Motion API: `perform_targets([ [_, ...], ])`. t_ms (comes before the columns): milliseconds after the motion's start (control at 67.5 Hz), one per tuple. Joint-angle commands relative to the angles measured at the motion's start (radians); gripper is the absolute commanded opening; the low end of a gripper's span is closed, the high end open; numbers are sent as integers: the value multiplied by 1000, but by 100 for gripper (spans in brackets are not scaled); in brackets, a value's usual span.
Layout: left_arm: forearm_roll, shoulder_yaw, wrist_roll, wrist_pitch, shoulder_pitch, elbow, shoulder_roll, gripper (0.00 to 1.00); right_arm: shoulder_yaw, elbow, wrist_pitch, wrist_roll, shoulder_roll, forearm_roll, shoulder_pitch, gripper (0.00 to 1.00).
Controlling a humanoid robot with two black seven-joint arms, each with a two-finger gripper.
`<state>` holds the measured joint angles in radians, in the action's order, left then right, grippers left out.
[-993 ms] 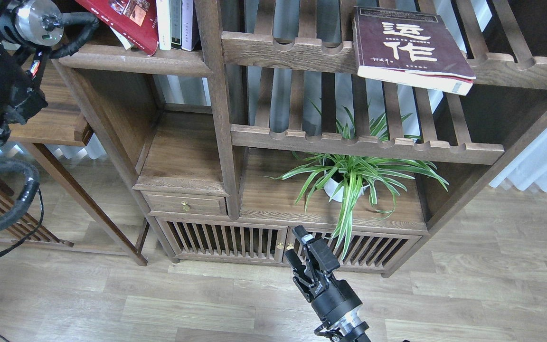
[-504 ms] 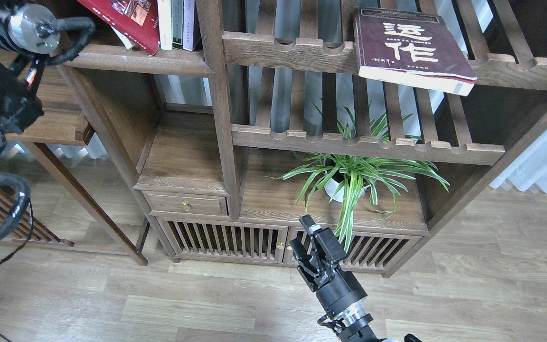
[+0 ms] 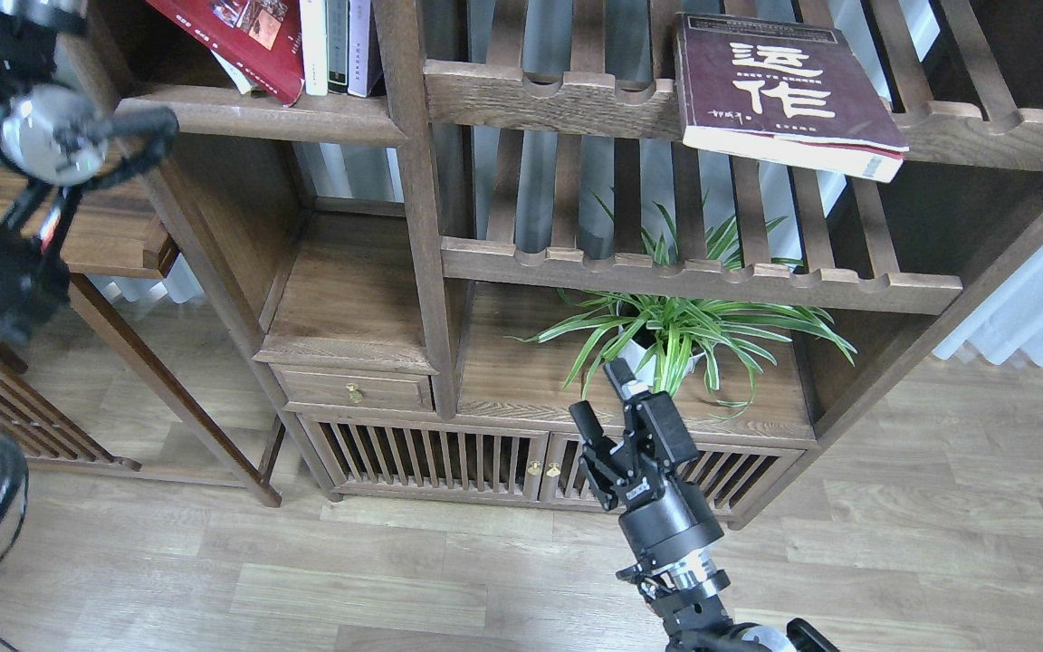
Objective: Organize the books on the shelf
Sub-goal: 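Withdraw the left arm down and raise the right gripper toward the maroon book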
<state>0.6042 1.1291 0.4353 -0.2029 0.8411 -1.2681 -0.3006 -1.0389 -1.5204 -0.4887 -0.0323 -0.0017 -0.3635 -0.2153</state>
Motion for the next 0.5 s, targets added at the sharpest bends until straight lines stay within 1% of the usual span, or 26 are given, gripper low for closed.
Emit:
perform_targets([
  [0, -3, 24, -17, -107, -111, -40, 0, 77, -1, -90, 0, 2, -43, 2, -36, 95],
  [74, -3, 41, -38, -170, -161, -40, 0, 77, -6, -110, 0, 2, -70, 2, -52, 95],
  [89, -3, 46, -47, -194, -184, -40, 0, 77, -10, -113, 0, 2, -76, 2, -56, 95],
  [119, -3, 47, -50, -211, -201, -40, 3, 77, -16, -115, 0, 0, -81, 2, -61, 95],
  [178, -17, 46, -53, -283, -256, -43, 12, 77, -42, -121, 0, 0, -87, 3, -76, 95],
  [252, -43, 38, -67, -286, -316, -43, 14, 77, -56, -123, 0, 0, -89, 3, -84, 95],
  [267, -55, 35, -76, -286, -338, -43, 14, 76, -58, -123, 0, 0, -90, 3, -84, 95],
  [282, -84, 31, -114, -286, -382, -43, 14, 75, -67, -124, 0, 0, -90, 3, -81, 94],
  [296, -90, 29, -125, -286, -390, -43, 14, 75, -70, -124, 0, 0, -90, 3, -79, 94],
  [311, -104, 26, -148, -286, -410, -43, 14, 75, -76, -124, 0, 0, -90, 3, -75, 94],
  [326, -109, 26, -161, -286, -416, -43, 14, 75, -79, -124, 0, 0, -90, 3, -73, 94],
  [341, -128, 23, -187, -286, -431, -43, 15, 75, -87, -124, 0, 0, -89, 3, -70, 94],
  [356, -138, 21, -200, -286, -441, -43, 15, 75, -90, -126, 0, 0, -87, 3, -69, 94],
  [370, -144, 21, -207, -286, -447, -43, 15, 75, -92, -126, 0, 0, -86, 3, -65, 94],
  [415, -181, 15, -250, -286, -471, -42, 21, 75, -102, -126, 0, 0, -84, 3, -53, 94],
  [489, -205, 8, -288, -286, -496, -37, 35, 76, -121, -126, 0, -1, -80, 2, -32, 94],
])
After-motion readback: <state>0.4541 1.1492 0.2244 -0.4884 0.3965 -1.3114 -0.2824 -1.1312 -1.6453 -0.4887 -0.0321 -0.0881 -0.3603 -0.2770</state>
